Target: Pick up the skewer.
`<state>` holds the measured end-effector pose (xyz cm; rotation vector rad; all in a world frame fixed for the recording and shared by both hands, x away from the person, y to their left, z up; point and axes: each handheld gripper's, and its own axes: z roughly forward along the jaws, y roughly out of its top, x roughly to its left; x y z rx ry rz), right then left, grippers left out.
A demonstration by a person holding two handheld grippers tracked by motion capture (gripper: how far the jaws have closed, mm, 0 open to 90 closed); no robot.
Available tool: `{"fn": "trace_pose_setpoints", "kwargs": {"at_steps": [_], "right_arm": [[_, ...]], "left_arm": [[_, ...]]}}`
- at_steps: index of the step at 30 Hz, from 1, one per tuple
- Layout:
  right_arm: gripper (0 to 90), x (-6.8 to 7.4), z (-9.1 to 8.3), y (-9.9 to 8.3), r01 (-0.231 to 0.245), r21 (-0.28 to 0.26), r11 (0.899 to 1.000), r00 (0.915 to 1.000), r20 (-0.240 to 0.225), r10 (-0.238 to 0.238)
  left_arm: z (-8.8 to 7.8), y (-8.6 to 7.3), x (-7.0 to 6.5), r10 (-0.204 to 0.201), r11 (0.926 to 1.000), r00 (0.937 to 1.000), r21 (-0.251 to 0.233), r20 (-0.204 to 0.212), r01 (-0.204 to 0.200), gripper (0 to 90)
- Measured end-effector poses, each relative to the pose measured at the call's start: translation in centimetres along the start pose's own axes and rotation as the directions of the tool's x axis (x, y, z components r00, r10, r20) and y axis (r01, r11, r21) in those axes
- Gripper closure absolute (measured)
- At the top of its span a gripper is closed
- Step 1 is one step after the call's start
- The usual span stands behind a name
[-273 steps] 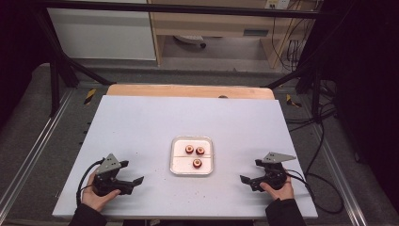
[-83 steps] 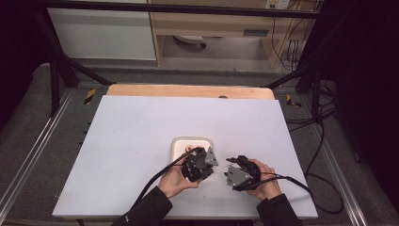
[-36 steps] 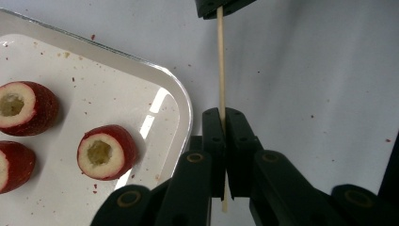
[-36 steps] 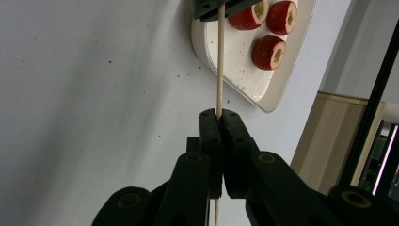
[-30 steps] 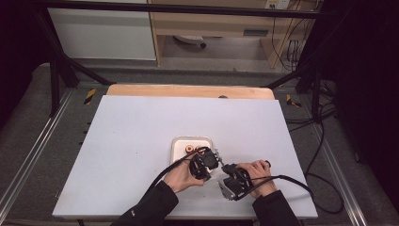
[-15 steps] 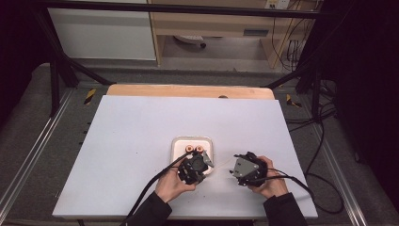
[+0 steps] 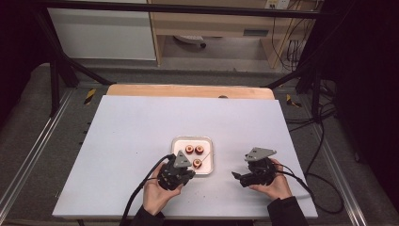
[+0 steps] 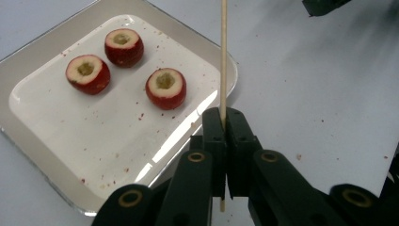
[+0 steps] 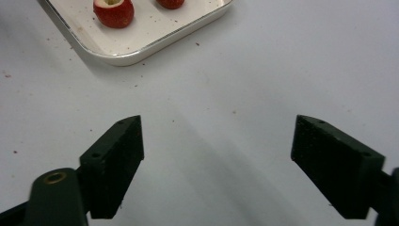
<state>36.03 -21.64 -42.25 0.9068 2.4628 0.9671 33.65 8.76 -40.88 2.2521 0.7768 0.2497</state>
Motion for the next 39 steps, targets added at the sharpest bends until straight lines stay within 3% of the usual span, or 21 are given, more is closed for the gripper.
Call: {"fn": "trace_pose_setpoints", "kwargs": {"at_steps": [5,9,13,16,22,27,31,39], "right_arm": [[7.1,-0.1,0.2,0.2,-0.066,-0.007,0.998,0.9974,-0.028,0.066],[2.1,-0.1,0.3,0.4,-0.14,-0.028,0.99,0.9884,-0.064,0.138],[0.6,0.0,0.3,0.5,-0.169,-0.038,0.985,0.9834,-0.074,0.165],[0.6,0.0,0.5,0.8,-0.206,-0.016,0.979,0.9758,-0.08,0.204],[1.0,0.5,0.8,1.9,-0.182,-0.007,0.983,0.9784,-0.101,0.181],[0.7,1.0,1.3,3.2,-0.152,0.001,0.988,0.9816,-0.117,0.151],[1.0,1.3,1.7,4.4,-0.164,0.013,0.986,0.9792,-0.119,0.164],[6.0,2.3,2.6,6.7,-0.082,0.043,0.996,0.9849,-0.149,0.087]], "left_arm": [[-0.6,-1.3,0.2,-0.038,0.9972,0.999,-0.066,-0.023,0.037,88.2],[-1.2,-2.2,0.5,-0.065,0.9919,0.9975,-0.111,-0.027,0.062,88.2],[-1.6,-2.7,0.8,-0.074,0.9875,0.9966,-0.142,-0.035,0.069,88.2],[-1.7,-3.1,1.0,-0.089,0.9836,0.9953,-0.16,-0.038,0.082,88.2],[-2.1,-3.9,1.4,-0.114,0.9755,0.993,-0.193,-0.033,0.105,88.2],[-2.1,-4.5,1.4,-0.119,0.9731,0.9923,-0.202,-0.033,0.11,88.2],[-1.9,-4.9,1.5,-0.13,0.9709,0.9911,-0.206,-0.028,0.121,88.2],[-1.9,-5.3,1.6,-0.138,0.9682,0.9902,-0.213,-0.02,0.131,88.2]]}}
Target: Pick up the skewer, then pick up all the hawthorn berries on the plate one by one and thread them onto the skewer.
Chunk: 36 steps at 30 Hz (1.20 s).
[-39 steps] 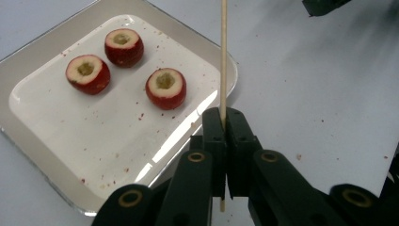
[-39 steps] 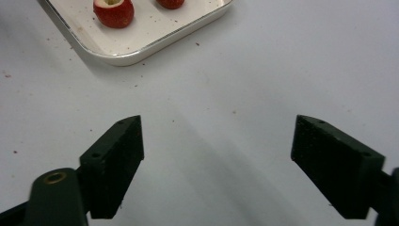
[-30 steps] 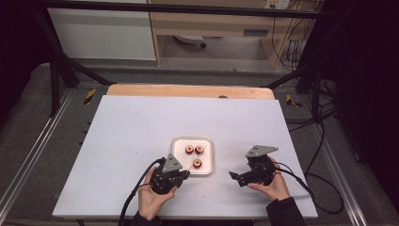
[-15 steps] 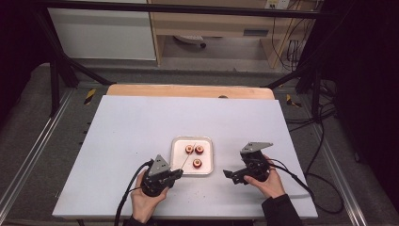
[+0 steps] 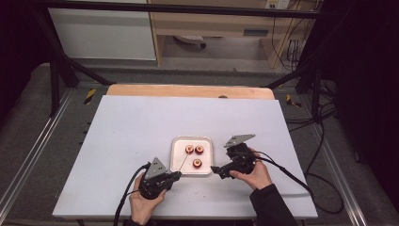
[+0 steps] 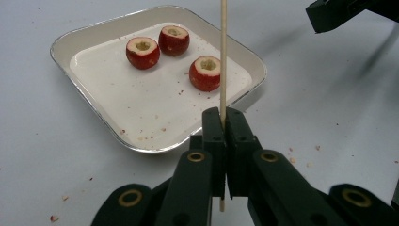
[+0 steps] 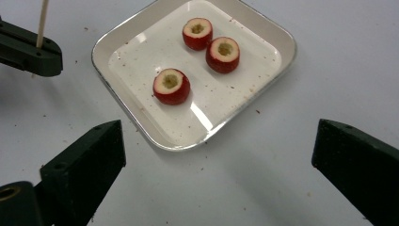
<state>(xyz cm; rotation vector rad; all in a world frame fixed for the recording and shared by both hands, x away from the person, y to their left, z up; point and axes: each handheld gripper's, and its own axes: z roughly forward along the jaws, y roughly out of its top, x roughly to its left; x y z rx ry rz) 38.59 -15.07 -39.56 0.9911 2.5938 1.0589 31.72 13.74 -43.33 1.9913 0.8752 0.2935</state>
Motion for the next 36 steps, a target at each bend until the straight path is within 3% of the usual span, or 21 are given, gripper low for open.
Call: {"fn": "trace_pose_setpoints", "kwargs": {"at_steps": [2,3,4,9,17,20,25,26,30,32,36], "right_arm": [[8.1,0.3,0.6,0.9,0.058,0.029,0.998,0.9982,-0.019,-0.057],[8.1,0.3,0.6,0.9,0.058,0.029,0.998,0.9982,-0.019,-0.057],[8.6,0.5,0.9,1.4,0.1,0.045,0.994,0.9947,-0.028,-0.099],[11.0,1.4,2.0,2.6,0.159,0.085,0.984,0.9864,-0.057,-0.154],[20.1,1.6,3.8,3.8,0.216,0.147,0.965,0.9743,-0.098,-0.203],[28.0,1.6,4.9,4.4,0.25,0.19,0.95,0.9657,-0.122,-0.229],[35.5,1.5,5.7,5.0,0.279,0.216,0.936,0.9553,-0.162,-0.247],[37.7,1.6,6.0,5.2,0.297,0.236,0.925,0.9492,-0.177,-0.26],[43.2,1.6,6.6,5.4,0.301,0.243,0.922,0.9467,-0.193,-0.258],[46.4,1.5,7.0,5.6,0.321,0.265,0.909,0.94,-0.206,-0.272],[50.7,1.5,7.5,5.6,0.336,0.281,0.899,0.9346,-0.218,-0.281]], "left_arm": [[0.0,-0.1,0.0,-0.001,1.0,1.0,-0.002,-0.001,0.001,88.2],[-0.1,-0.1,0.0,0.0,1.0,1.0,-0.002,-0.001,0.0,88.2],[-0.1,-0.2,0.1,0.001,1.0,1.0,-0.004,-0.002,-0.001,88.2],[-0.3,-0.3,0.2,-0.005,1.0,1.0,-0.008,-0.005,0.005,88.2],[-0.4,-0.5,0.4,-0.002,1.0,1.0,-0.007,-0.003,0.002,88.2],[-0.3,-0.5,0.4,-0.006,1.0,1.0,-0.006,-0.002,0.006,88.2],[-0.4,-0.6,0.5,-0.003,1.0,1.0,-0.003,-0.006,0.003,88.1],[-0.4,-0.6,0.5,-0.004,1.0,1.0,-0.005,-0.008,0.004,88.2],[-0.4,-0.7,0.6,-0.004,1.0,1.0,-0.003,-0.008,0.004,88.2],[-0.4,-0.7,0.6,-0.005,1.0,1.0,-0.002,-0.008,0.005,88.2],[-0.3,-0.7,0.6,-0.003,1.0,1.0,0.002,-0.007,0.003,88.2]]}}
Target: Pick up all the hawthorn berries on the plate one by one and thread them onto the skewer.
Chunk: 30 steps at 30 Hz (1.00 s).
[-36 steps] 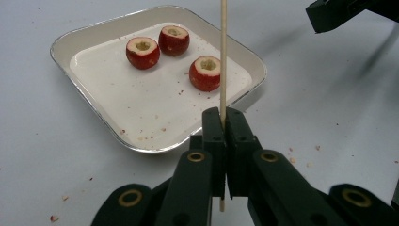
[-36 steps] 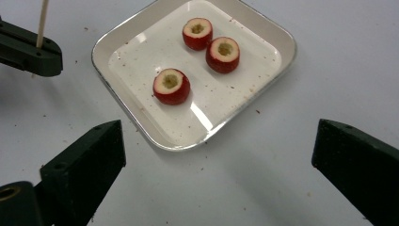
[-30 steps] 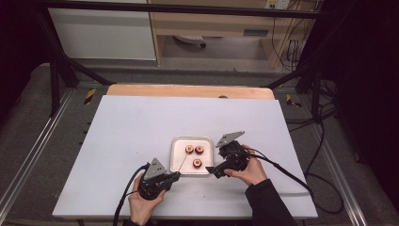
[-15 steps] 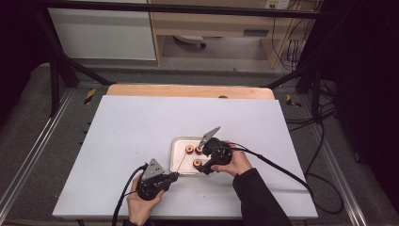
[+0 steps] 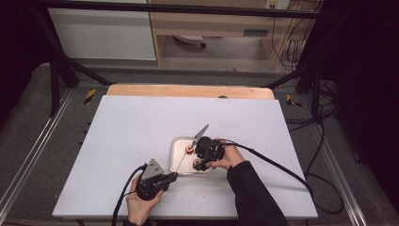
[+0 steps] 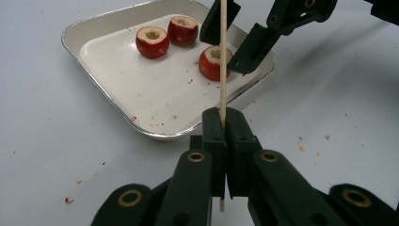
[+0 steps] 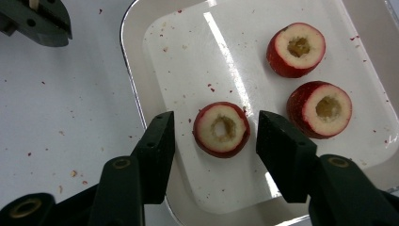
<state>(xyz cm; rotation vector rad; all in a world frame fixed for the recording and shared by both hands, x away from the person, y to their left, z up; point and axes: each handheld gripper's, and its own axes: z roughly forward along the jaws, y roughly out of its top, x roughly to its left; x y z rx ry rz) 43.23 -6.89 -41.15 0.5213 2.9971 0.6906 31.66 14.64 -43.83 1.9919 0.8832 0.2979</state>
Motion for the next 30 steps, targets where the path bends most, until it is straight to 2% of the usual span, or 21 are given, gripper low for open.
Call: {"fn": "trace_pose_setpoints", "kwargs": {"at_steps": [8,15,22,23,26,28,29,30], "right_arm": [[58.4,-0.3,0.6,0.1,0.024,0.02,1.0,0.9997,-0.004,-0.024],[58.9,-0.2,0.8,0.2,0.033,0.015,0.999,0.9994,-0.006,-0.033],[59.0,0.0,-0.8,0.0,-0.015,-0.03,0.999,0.9998,0.009,0.015],[59.0,-0.1,-1.6,-0.1,-0.047,-0.073,0.996,0.9987,0.016,0.048],[59.0,-0.1,-3.1,-0.6,-0.107,-0.149,0.983,0.9935,0.023,0.111],[59.0,0.0,-4.0,-1.1,-0.163,-0.213,0.963,0.985,0.021,0.171],[59.0,0.0,-4.0,-1.1,-0.163,-0.213,0.963,0.985,0.021,0.171],[59.0,0.0,-4.8,-1.7,-0.225,-0.275,0.935,0.9714,0.01,0.237]], "left_arm": [[-0.1,-0.3,0.4,-0.012,0.9999,0.9999,0.002,-0.007,0.012,88.1],[-0.1,-0.4,0.5,-0.014,0.9999,0.9998,0.007,-0.011,0.014,88.2],[-0.4,-0.5,0.5,-0.02,0.9998,0.9997,-0.005,-0.015,0.02,88.2],[-0.4,-0.5,0.5,-0.025,0.9996,0.9996,-0.01,-0.016,0.025,88.2],[-0.5,-0.5,0.4,-0.038,0.999,0.9992,-0.025,-0.015,0.037,88.2],[-0.4,-0.5,0.3,-0.038,0.9989,0.9992,-0.028,-0.014,0.038,88.1],[-0.4,-0.5,0.2,-0.041,0.9987,0.9991,-0.031,-0.014,0.04,88.1],[-0.4,-0.5,0.1,-0.044,0.9984,0.999,-0.036,-0.012,0.043,88.1]]}}
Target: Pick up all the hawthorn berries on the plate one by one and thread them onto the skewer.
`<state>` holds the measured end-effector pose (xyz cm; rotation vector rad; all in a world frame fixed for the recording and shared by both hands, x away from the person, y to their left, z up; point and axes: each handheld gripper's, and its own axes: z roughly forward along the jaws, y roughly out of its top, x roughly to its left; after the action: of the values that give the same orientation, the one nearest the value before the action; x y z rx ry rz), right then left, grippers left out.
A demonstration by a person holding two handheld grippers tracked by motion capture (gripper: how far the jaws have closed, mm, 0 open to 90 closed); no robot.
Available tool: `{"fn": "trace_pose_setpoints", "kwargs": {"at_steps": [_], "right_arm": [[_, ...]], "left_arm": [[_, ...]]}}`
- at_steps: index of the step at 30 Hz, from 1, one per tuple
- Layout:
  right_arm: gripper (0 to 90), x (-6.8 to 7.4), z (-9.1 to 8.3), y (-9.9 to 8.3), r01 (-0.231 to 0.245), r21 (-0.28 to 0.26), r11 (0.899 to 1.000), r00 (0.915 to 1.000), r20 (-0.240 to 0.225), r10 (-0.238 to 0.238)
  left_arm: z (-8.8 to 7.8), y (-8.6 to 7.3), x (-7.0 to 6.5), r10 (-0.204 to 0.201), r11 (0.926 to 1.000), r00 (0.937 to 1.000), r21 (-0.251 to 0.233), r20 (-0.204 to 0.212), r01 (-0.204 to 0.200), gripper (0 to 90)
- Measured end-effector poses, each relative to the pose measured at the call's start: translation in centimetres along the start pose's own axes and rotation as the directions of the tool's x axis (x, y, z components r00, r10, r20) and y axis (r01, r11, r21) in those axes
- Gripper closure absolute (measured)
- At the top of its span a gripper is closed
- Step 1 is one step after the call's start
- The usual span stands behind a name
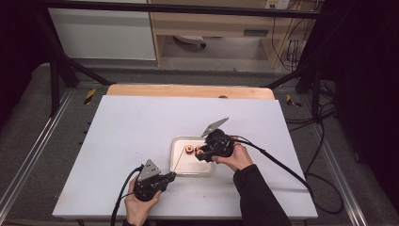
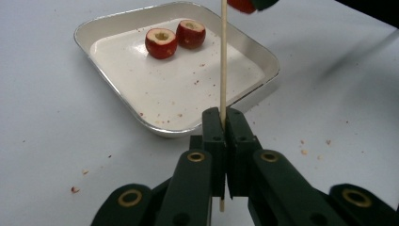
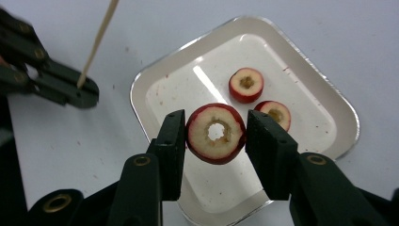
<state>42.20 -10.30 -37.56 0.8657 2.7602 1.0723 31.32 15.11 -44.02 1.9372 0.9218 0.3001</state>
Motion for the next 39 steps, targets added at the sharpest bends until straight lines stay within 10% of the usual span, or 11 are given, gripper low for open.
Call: {"fn": "trace_pose_setpoints", "kwargs": {"at_steps": [3,6,14,16,17,18,26,31,39], "right_arm": [[59.0,-0.3,-1.2,-0.6,-0.109,-0.105,0.989,0.9941,-0.012,0.108],[59.1,-0.7,-2.1,-1.3,-0.236,-0.214,0.948,0.9717,-0.056,0.23],[59.2,-1.3,-2.9,-2.9,-0.485,-0.423,0.766,0.8748,-0.239,0.421],[59.3,-1.3,-2.7,-3.1,-0.501,-0.461,0.733,0.8654,-0.25,0.434],[59.3,-1.3,-2.7,-3.1,-0.501,-0.461,0.733,0.8654,-0.25,0.434],[59.3,-1.2,-2.5,-3.2,-0.518,-0.489,0.702,0.8548,-0.266,0.446],[59.3,-0.5,-1.9,-3.4,-0.582,-0.576,0.574,0.8071,-0.323,0.494],[59.3,-0.2,-2.0,-3.4,-0.62,-0.578,0.531,0.7782,-0.365,0.511],[59.3,0.0,-2.3,-3.4,-0.646,-0.586,0.489,0.7564,-0.403,0.515]], "left_arm": [[0.1,0.2,-0.4,-0.004,0.9998,1.0,-0.017,0.003,0.004,88.1],[0.4,0.4,-0.9,-0.012,0.9991,0.9999,-0.041,0.002,0.012,88.1],[1.4,0.5,-2.0,-0.053,0.9974,0.9986,-0.048,-0.005,0.053,88.1],[1.6,0.6,-2.2,-0.058,0.9971,0.9983,-0.05,-0.01,0.058,88.1],[1.7,0.6,-2.4,-0.066,0.9966,0.9978,-0.05,-0.01,0.066,88.1],[2.0,0.7,-2.7,-0.08,0.9954,0.9968,-0.053,-0.007,0.079,88.1],[2.9,1.2,-4.0,-0.116,0.9904,0.9932,-0.074,0.014,0.117,88.0],[3.5,1.7,-4.5,-0.148,0.9849,0.9889,-0.089,0.017,0.149,88.0],[4.5,2.1,-4.9,-0.176,0.9782,0.9842,-0.109,0.017,0.177,88.0]]}}
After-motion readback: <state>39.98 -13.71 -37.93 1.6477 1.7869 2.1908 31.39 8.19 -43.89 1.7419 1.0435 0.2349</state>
